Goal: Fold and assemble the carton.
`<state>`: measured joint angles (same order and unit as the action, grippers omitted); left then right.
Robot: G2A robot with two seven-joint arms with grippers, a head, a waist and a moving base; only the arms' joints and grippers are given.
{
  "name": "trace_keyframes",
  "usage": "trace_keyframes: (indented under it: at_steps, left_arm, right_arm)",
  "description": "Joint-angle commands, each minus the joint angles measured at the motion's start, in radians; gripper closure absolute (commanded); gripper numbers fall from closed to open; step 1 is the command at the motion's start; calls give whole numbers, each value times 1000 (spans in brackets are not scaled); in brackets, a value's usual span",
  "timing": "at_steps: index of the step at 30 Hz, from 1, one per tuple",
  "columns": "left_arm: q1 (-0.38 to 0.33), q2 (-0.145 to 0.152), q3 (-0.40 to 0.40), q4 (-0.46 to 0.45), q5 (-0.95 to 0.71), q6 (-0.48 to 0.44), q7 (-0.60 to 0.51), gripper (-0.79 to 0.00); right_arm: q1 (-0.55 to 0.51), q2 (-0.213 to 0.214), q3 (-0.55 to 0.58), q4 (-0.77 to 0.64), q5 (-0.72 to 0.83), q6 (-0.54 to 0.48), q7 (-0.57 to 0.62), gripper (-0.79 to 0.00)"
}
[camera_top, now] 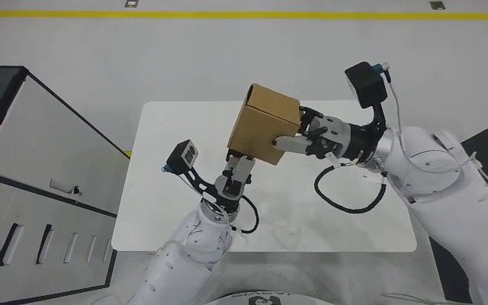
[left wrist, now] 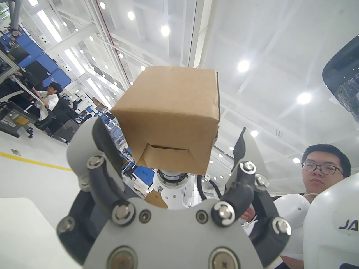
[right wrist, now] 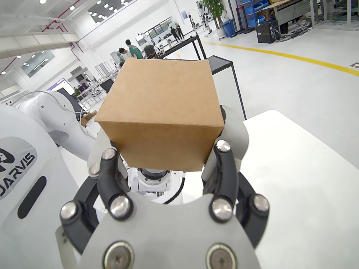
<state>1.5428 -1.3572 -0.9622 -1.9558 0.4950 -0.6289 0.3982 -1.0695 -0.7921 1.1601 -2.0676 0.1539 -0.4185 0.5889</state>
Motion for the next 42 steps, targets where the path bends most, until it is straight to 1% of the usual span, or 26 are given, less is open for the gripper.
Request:
trace_keyframes:
  at_steps: [1, 6, 8, 10, 12, 18, 19, 22, 24, 26, 29, 36, 39, 42]
  left_arm:
    - [2, 0, -6, -1, -2, -10, 1, -785]
    - [19, 4, -31, -2, -10, -67, -13, -785]
    - [29, 8, -51, -1, -1, -80, -22, -785]
    - [43, 9, -68, -3, -1, -78, -16, -785]
    - [49, 11, -79, -1, 9, -70, -21, -785]
    - [49, 11, -79, -1, 9, -70, -21, -785]
    - [49, 11, -82, -1, 11, -59, -28, -785]
    - [54, 16, -114, -16, 34, -54, -57, -785]
    - [69, 20, -145, -25, 42, -59, -62, -785]
    - [90, 25, -179, -34, 53, -65, -66, -785]
    - [126, 32, -227, -50, 60, -71, -63, -785]
    - [188, 42, -318, -82, 67, -75, -57, -785]
    - [199, 45, -341, -90, 63, -79, -63, -785]
    - [201, 46, -346, -91, 59, -82, -68, -785]
  right_arm:
    - [-9, -2, 10, 12, 34, -2, -7, 0]
    - [-46, -7, 45, 73, 256, -15, -18, 0]
    - [-56, -8, 60, 94, 340, -12, 1, 0]
    - [-62, -9, 70, 109, 397, 0, 33, 0]
    - [-67, -12, 73, 117, 491, 10, 64, 0]
    - [-65, -12, 77, 121, 491, 11, 70, 0]
    - [-67, -12, 76, 119, 497, 11, 65, 0]
    - [-84, -22, 53, 110, 623, 32, 78, 0]
    - [-84, -29, 39, 124, 731, 58, 117, 0]
    - [-79, -35, 32, 142, 799, 71, 143, 0]
    - [-68, -43, 19, 165, 845, 101, 190, 0]
    - [-50, -61, -21, 189, 871, 159, 269, 0]
    - [-46, -69, -36, 195, 891, 188, 302, 0]
    - [-39, -74, -46, 195, 912, 220, 347, 0]
